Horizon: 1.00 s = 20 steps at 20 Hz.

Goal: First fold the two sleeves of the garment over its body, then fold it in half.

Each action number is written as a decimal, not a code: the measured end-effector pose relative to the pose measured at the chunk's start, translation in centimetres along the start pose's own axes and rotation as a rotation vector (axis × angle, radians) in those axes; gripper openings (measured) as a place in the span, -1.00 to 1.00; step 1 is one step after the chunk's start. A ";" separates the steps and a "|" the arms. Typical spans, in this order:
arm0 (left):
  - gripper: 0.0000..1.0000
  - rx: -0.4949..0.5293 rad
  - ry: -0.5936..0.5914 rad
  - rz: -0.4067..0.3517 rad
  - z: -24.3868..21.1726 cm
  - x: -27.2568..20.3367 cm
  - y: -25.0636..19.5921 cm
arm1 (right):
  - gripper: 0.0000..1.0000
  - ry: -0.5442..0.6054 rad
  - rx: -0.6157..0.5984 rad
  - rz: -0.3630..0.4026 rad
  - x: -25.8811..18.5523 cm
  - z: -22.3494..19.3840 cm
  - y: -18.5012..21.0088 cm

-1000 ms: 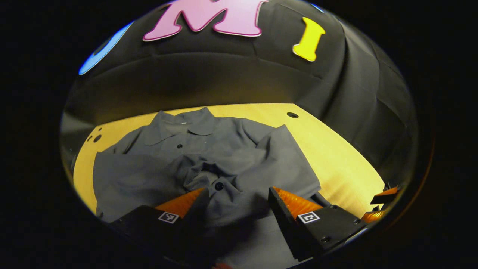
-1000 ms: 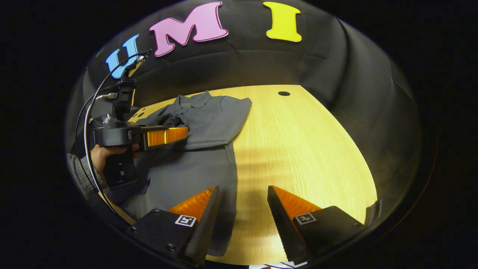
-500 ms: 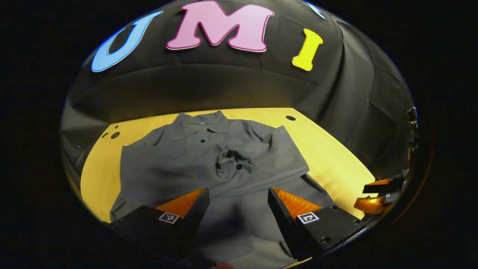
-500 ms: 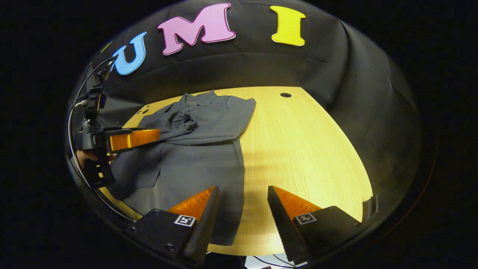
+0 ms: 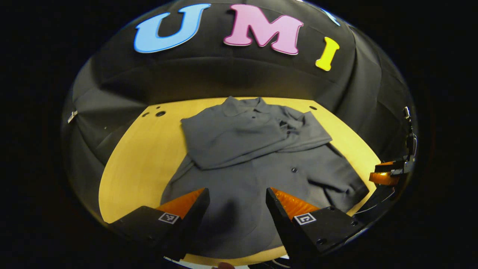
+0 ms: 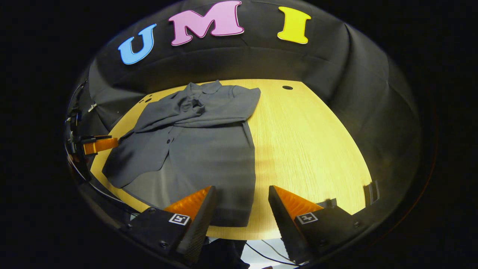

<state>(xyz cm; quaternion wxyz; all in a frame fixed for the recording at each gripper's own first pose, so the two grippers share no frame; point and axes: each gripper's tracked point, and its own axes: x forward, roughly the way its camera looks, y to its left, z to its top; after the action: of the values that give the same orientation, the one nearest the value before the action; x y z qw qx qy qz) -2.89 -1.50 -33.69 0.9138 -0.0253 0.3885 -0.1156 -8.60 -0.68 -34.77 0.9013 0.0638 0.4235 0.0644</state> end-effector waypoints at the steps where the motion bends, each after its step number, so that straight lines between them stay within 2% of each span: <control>1: 0.92 -0.005 0.014 0.014 -1.1 -0.6 1.0 | 0.82 0.005 0.010 -0.005 -0.1 -0.3 0.2; 3: 0.91 -0.015 0.047 0.038 -3.5 -1.7 2.7 | 0.89 0.013 0.018 -0.023 -0.1 -1.1 0.3; 9: 0.92 -0.036 0.134 0.108 -8.9 -2.4 7.0 | 0.88 0.060 0.038 -0.078 0.3 -3.7 -0.2; 14: 0.92 -0.054 0.164 0.151 -10.2 -1.5 9.1 | 0.89 0.085 0.033 -0.076 1.6 -4.5 0.2; 20: 0.93 -0.043 0.192 0.120 -10.1 0.1 8.9 | 0.89 0.134 0.011 -0.057 3.8 -5.5 0.9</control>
<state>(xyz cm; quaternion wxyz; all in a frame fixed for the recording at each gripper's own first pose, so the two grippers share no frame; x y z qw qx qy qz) -8.38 7.61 -42.00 0.8768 -0.0105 0.4777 -0.0541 -10.52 1.20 -40.92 0.8720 0.0523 0.4850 0.0404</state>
